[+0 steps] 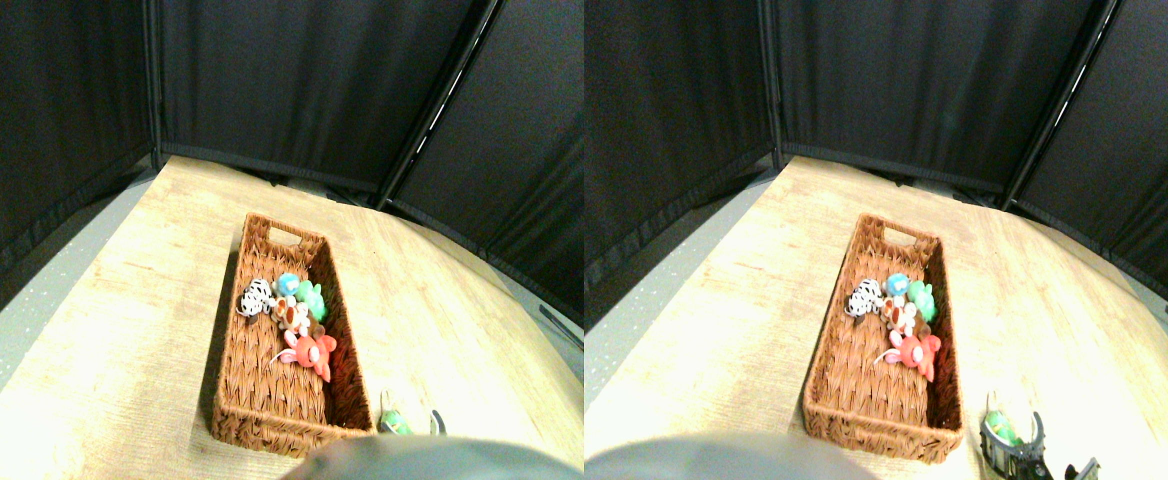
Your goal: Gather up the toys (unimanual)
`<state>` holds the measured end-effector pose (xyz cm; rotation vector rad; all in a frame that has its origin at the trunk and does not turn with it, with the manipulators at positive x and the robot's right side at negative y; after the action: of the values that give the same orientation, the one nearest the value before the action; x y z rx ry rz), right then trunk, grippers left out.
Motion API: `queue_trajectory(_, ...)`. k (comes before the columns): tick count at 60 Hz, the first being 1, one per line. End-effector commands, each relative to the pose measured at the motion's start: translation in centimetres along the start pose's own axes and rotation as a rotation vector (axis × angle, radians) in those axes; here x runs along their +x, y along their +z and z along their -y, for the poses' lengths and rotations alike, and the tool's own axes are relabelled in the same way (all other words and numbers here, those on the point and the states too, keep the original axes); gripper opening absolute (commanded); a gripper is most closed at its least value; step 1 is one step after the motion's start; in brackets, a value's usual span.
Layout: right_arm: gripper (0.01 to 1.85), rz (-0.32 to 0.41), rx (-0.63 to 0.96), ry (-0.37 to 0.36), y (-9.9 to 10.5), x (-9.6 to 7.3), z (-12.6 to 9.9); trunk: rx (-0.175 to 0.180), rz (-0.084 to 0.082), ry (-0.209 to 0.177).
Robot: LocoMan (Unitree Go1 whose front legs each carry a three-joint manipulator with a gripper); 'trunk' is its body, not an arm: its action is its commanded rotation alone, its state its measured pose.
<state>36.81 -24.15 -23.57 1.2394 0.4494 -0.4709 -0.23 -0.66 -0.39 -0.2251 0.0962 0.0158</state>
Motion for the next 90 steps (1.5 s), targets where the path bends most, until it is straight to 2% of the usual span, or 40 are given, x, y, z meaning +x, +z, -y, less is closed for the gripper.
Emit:
queue_trajectory(1, 0.91, 0.020, -0.005, 0.005, 0.5, -0.2, -0.2, -0.016, -0.014, -0.003)
queue_trajectory(13, 0.98, 0.015, -0.014, -0.030, 0.5, 0.2, 0.7, -0.009, -0.015, 0.001)
queue_trajectory(15, 0.96, 0.024, -0.055, -0.030, 0.5, 0.4, 0.9, -0.007, -0.015, 0.001)
queue_trajectory(20, 0.90, 0.038, -0.022, -0.046, 0.4, 0.9, 1.2, -0.007, -0.016, 0.001)
queue_trajectory(24, 0.87, 0.038, -0.063, -0.042, 0.4, 1.4, 1.2, -0.008, -0.018, 0.004)
queue_trajectory(30, 0.64, 0.039, -0.007, -0.026, 0.2, 2.0, 1.0, -0.013, -0.014, 0.007)
queue_trajectory(35, 0.06, 0.109, 0.031, -0.019, -0.1, 2.4, 0.8, -0.012, -0.015, 0.009)
queue_trajectory(44, 0.06, 0.170, 0.020, -0.030, 0.0, 2.6, 0.2, -0.014, -0.014, 0.012)
queue_trajectory(52, 0.09, 0.157, 0.014, 0.014, 0.4, 2.5, -0.4, -0.015, -0.007, 0.015)
queue_trajectory(53, 0.11, 0.157, -0.045, 0.036, 0.5, 2.6, -0.8, -0.015, -0.007, 0.015)
queue_trajectory(58, 0.11, 0.133, -0.059, 0.087, 0.7, 2.5, -2.1, -0.016, -0.003, 0.018)
queue_trajectory(65, 0.07, 0.115, -0.034, 0.141, 0.7, 2.5, -4.2, -0.021, 0.013, 0.027)
queue_trajectory(69, 0.06, 0.113, -0.079, 0.191, 0.6, 2.5, -6.3, -0.026, 0.020, 0.030)
queue_trajectory(71, 0.06, 0.093, -0.024, 0.238, 0.4, 2.7, -7.4, -0.029, 0.024, 0.033)
queue_trajectory(72, 0.06, 0.093, -0.024, 0.238, 0.4, 2.7, -7.4, -0.032, 0.026, 0.035)
queue_trajectory(77, 0.06, 0.044, -0.085, 0.322, 0.2, 2.9, -10.3, -0.043, 0.036, 0.045)
queue_trajectory(78, 0.06, 0.044, -0.085, 0.322, 0.2, 2.9, -10.3, -0.045, 0.037, 0.047)
queue_trajectory(83, 0.06, 0.034, -0.132, 0.365, -0.1, 2.6, -13.1, -0.059, 0.045, 0.057)
queue_trajectory(90, 0.06, -0.002, -0.136, 0.408, -0.7, 2.5, -15.0, -0.078, 0.056, 0.070)
